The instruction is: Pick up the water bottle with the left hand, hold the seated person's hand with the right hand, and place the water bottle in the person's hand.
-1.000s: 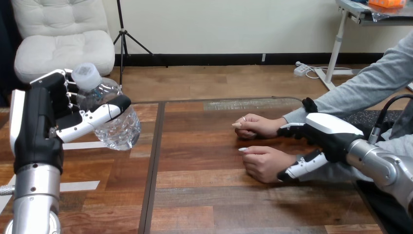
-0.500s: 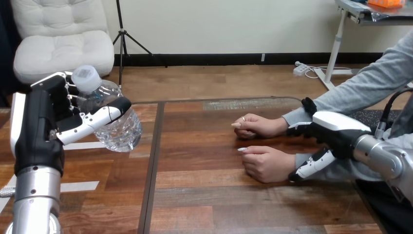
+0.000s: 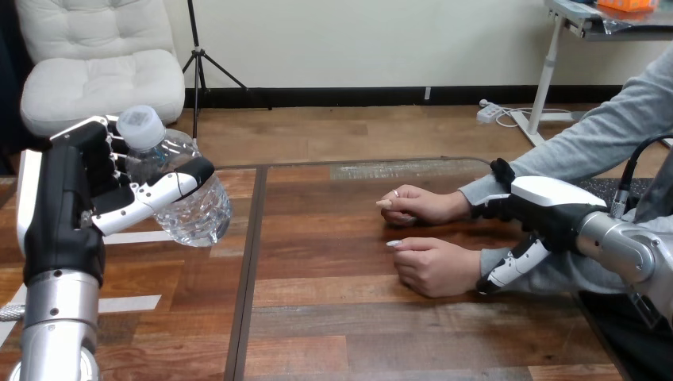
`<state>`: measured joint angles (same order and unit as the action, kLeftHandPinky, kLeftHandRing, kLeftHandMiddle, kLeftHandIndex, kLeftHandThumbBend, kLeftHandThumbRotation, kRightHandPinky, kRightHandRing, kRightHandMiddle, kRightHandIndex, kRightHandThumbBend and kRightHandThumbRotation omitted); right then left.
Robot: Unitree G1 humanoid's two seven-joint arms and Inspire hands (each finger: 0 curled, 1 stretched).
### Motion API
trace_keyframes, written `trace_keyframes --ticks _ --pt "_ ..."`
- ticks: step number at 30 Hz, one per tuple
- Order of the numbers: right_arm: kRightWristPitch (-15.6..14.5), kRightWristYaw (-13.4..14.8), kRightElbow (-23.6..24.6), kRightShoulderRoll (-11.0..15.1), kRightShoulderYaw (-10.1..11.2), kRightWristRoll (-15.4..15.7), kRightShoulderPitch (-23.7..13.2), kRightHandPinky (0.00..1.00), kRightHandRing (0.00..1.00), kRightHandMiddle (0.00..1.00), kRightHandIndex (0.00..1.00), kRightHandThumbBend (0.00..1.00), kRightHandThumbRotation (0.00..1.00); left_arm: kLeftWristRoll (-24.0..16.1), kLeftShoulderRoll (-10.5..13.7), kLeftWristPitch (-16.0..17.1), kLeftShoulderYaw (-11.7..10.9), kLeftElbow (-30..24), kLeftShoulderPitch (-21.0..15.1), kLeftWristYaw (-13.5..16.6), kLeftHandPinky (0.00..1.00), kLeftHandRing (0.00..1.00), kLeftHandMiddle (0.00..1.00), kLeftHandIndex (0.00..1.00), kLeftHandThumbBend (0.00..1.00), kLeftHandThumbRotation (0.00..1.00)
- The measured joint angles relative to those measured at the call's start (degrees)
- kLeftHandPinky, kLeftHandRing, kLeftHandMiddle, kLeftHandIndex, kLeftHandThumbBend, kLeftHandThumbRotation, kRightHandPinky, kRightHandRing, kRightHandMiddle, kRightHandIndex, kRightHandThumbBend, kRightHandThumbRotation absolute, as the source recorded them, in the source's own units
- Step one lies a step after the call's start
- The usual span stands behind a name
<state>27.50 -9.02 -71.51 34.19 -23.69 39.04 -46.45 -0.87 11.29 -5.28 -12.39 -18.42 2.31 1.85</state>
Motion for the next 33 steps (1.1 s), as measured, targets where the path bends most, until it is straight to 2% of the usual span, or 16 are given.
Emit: trace_keyframes --ticks 13,22,33 --pt "-2.0 -1.4 -0.8 -0.1 -1.2 0.2 -0.2 0.71 0.85 0.88 0.86 1.00 0.31 0.0 0.0 0.2 -0.4 0.0 0.1 0.0 0.29 0.34 0.39 0.40 0.71 0.00" --pt "-3.4 -1.6 -0.8 -0.1 -2.0 0.4 -0.2 0.66 0.80 0.85 0.84 1.00 0.28 0.0 0.0 0.3 -0.5 0.0 0.2 0.0 0.29 0.34 0.39 0.40 0.71 0.00" --pt "-3.1 -0.6 -0.8 -0.3 -3.7 1.8 -0.2 0.62 0.77 0.82 0.81 1.00 0.34 0.2 0.0 1.5 -0.5 0.0 0.2 -0.2 0.29 0.34 0.39 0.40 0.71 0.00"
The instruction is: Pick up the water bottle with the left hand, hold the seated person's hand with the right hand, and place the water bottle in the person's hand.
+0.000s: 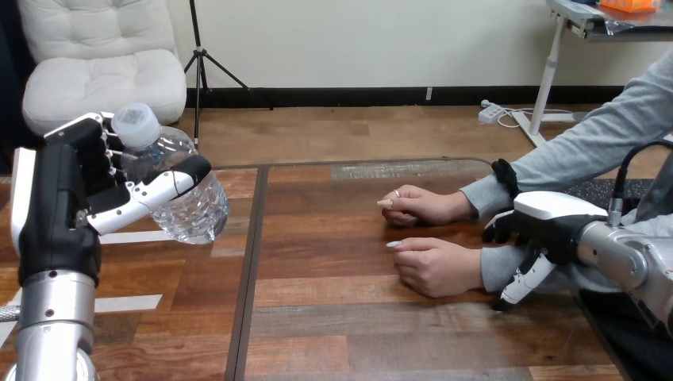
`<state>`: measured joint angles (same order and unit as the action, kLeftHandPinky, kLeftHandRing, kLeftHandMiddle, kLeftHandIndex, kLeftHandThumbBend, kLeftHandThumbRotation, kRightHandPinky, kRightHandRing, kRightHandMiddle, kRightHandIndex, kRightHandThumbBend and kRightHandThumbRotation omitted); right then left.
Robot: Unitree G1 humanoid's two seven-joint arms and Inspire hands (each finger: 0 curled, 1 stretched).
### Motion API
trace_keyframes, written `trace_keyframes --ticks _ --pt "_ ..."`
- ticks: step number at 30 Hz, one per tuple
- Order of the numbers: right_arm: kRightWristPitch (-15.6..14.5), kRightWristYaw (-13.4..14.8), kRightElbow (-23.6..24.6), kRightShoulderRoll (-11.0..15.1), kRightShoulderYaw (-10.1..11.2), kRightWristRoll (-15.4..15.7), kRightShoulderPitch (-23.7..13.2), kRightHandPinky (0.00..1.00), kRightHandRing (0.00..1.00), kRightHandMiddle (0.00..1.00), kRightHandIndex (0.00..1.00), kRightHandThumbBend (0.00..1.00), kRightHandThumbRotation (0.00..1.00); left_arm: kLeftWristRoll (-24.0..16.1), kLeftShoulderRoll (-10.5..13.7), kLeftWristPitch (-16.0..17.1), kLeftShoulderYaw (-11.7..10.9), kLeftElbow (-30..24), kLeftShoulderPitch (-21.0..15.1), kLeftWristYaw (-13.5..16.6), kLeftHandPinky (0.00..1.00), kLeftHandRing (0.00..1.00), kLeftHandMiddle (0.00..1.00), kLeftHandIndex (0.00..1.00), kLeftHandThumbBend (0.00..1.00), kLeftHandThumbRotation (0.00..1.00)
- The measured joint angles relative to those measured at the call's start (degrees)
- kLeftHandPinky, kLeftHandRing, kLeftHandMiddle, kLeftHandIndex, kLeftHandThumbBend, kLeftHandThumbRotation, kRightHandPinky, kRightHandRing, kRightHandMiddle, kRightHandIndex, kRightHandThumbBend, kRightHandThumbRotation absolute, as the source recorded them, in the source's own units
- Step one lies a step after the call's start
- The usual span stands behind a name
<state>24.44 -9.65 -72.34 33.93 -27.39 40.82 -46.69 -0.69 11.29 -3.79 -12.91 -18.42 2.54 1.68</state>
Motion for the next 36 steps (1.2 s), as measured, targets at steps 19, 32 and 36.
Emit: trace_keyframes --ticks 19,32,36 --pt "0.4 2.0 -0.1 -0.3 -3.0 2.7 0.0 0.60 0.74 0.79 0.78 1.00 0.35 0.3 0.0 0.5 -0.4 0.0 0.4 -0.5 0.28 0.34 0.39 0.40 0.70 0.00" --pt "0.3 6.9 -0.1 -0.9 -4.4 4.2 0.0 0.56 0.71 0.74 0.74 1.00 0.32 0.1 0.0 0.6 -0.5 0.0 1.0 -0.5 0.29 0.34 0.39 0.40 0.71 0.00" --pt "0.0 8.1 -0.1 -1.3 -4.6 4.6 0.0 0.56 0.70 0.73 0.73 1.00 0.30 0.0 0.0 0.6 -0.5 0.0 1.2 -0.5 0.29 0.34 0.39 0.40 0.72 0.00"
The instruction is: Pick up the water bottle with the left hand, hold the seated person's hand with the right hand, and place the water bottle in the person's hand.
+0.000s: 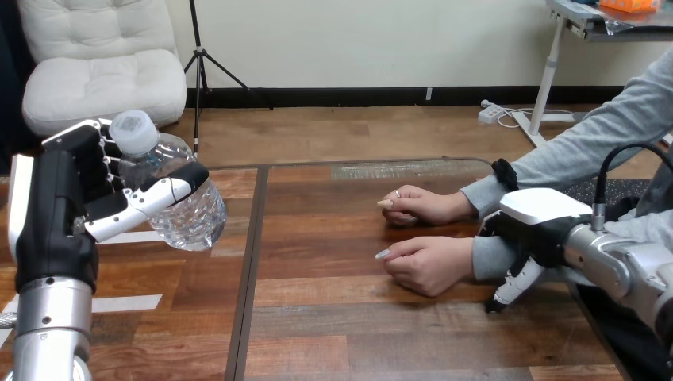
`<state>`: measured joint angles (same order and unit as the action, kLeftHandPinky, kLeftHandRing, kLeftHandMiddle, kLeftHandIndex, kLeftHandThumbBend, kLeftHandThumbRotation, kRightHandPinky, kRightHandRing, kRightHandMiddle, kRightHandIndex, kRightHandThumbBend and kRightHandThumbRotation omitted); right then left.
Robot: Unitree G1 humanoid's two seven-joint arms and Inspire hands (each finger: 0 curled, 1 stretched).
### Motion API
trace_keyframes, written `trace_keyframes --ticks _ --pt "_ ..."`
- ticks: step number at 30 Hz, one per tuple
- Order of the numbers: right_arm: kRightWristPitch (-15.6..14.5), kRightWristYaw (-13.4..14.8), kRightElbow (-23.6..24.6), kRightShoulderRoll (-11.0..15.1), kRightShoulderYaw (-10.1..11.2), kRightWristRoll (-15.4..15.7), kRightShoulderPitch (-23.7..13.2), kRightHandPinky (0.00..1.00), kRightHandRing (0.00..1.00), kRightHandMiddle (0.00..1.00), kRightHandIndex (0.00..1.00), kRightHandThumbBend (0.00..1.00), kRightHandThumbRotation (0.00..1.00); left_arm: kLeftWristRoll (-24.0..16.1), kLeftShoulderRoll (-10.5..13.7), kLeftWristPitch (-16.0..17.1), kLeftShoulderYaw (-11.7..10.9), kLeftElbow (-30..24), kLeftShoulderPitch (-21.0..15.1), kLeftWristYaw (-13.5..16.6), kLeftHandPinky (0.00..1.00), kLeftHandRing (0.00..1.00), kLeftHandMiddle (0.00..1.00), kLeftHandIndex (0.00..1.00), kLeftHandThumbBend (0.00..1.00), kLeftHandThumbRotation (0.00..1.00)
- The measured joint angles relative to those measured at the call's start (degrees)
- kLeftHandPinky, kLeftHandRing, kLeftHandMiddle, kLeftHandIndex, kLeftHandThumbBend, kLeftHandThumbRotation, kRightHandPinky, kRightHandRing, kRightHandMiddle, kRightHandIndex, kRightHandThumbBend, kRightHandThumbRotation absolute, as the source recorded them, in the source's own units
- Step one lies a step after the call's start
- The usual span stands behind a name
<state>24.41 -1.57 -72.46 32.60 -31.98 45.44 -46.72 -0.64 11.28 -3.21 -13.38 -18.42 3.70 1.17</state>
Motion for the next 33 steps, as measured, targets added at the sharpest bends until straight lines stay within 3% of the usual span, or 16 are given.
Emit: trace_keyframes --ticks 19,33 --pt "-0.9 5.1 -0.2 -2.2 -1.4 0.7 0.0 0.54 0.63 0.66 0.66 0.94 0.17 0.2 -0.2 0.0 0.0 0.0 0.1 0.0 0.29 0.34 0.39 0.40 0.69 0.00" --pt "-1.1 9.2 -0.3 -3.6 -1.7 1.7 0.1 0.53 0.58 0.60 0.59 0.88 0.28 0.3 -0.2 0.1 0.0 0.0 0.2 0.0 0.28 0.34 0.39 0.40 0.70 0.00"
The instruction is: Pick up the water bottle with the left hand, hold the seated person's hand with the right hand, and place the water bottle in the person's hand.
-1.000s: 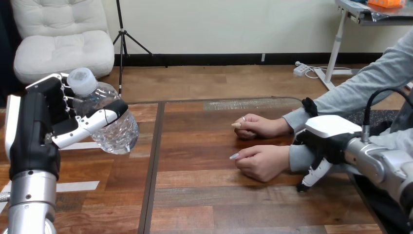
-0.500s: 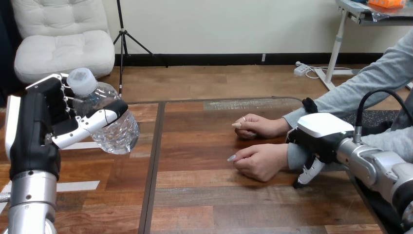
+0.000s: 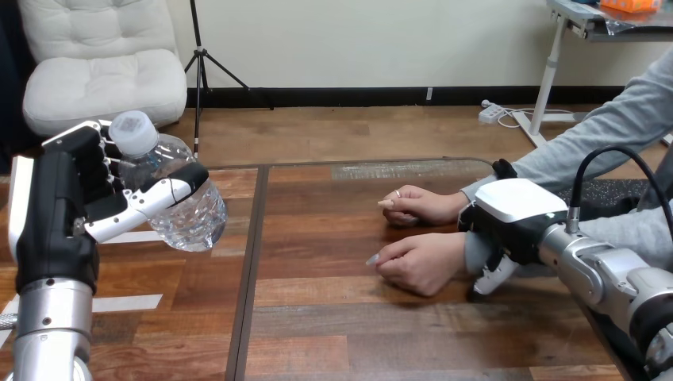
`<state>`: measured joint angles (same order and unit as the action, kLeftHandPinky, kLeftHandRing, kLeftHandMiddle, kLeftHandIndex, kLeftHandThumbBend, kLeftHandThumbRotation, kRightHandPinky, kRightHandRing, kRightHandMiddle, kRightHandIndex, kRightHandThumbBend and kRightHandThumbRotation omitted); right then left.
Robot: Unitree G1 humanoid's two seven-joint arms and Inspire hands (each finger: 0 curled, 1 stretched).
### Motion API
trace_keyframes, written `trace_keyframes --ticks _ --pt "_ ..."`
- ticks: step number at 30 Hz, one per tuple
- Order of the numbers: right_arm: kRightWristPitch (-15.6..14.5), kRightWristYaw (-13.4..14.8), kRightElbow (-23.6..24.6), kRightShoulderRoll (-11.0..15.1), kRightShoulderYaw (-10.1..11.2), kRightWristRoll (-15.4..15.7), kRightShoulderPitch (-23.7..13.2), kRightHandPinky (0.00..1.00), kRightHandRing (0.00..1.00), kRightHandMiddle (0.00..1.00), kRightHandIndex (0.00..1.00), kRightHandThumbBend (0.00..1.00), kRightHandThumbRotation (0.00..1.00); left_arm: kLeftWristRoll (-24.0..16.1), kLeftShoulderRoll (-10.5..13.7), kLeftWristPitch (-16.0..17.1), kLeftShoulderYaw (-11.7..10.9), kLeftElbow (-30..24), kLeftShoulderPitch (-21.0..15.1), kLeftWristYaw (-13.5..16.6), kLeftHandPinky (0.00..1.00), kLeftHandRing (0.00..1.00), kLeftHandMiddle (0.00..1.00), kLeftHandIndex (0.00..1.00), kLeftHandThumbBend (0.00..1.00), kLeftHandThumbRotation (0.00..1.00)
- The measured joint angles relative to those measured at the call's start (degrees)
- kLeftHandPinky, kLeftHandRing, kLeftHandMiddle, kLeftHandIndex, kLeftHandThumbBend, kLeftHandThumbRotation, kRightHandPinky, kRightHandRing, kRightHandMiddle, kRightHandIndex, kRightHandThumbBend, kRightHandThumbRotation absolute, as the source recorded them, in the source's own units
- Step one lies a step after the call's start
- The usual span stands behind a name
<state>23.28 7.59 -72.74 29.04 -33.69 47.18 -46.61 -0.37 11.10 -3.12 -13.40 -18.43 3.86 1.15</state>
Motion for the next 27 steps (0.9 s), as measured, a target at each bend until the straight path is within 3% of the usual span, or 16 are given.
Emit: trace_keyframes --ticks 6,27 --pt "0.0 1.0 0.0 -0.1 0.0 0.0 0.0 0.48 0.54 0.56 0.56 0.84 0.28 0.0 0.0 0.0 0.0 0.0 0.0 0.0 0.28 0.34 0.39 0.40 0.70 0.00" --pt "0.2 1.8 -0.1 -0.1 0.1 -0.3 0.0 0.31 0.38 0.44 0.46 0.69 0.14 0.0 0.0 0.1 0.0 0.0 0.0 -0.1 0.28 0.34 0.39 0.40 0.70 0.00"
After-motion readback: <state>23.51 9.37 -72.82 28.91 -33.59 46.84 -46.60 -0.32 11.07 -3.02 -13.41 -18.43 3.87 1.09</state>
